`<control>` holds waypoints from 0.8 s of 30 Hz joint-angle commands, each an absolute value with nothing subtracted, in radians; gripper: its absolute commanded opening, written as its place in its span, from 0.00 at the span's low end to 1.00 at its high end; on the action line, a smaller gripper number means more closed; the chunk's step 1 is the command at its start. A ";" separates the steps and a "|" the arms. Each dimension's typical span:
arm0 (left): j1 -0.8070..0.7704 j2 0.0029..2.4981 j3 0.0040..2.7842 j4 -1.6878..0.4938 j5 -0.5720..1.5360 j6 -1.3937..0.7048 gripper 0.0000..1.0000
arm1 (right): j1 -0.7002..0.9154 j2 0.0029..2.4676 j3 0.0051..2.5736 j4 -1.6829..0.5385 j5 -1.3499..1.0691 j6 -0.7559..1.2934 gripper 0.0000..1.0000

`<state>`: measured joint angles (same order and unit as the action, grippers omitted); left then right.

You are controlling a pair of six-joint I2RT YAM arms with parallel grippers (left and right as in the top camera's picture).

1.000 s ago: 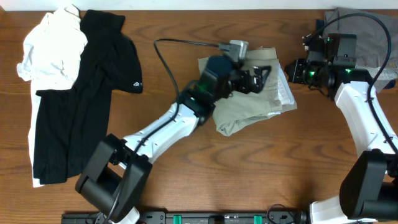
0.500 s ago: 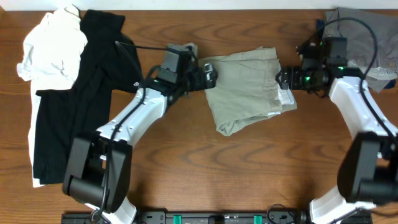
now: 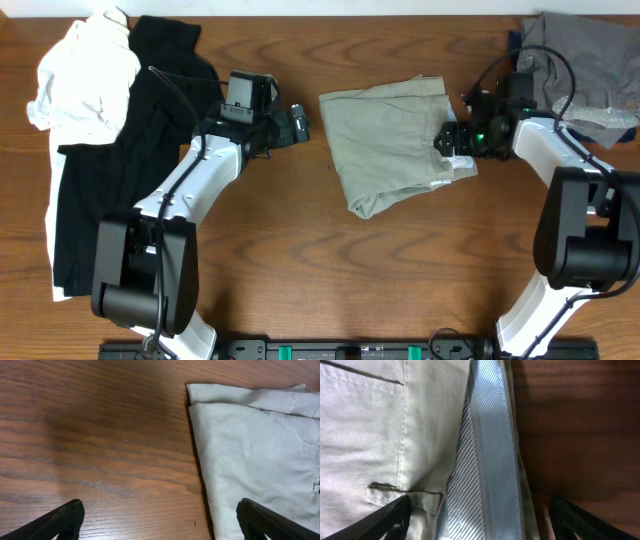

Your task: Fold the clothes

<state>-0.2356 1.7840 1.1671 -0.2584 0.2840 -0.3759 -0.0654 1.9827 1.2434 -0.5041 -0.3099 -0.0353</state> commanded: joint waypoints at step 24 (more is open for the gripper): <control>-0.234 1.758 1.179 -0.277 0.237 -0.352 0.98 | -0.027 2.196 1.245 -0.451 -0.714 -0.138 0.20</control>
<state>-0.2363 1.7840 1.1671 -0.2729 0.2543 -0.3649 -0.0601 2.1277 1.2911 -0.4309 -0.7250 -0.1402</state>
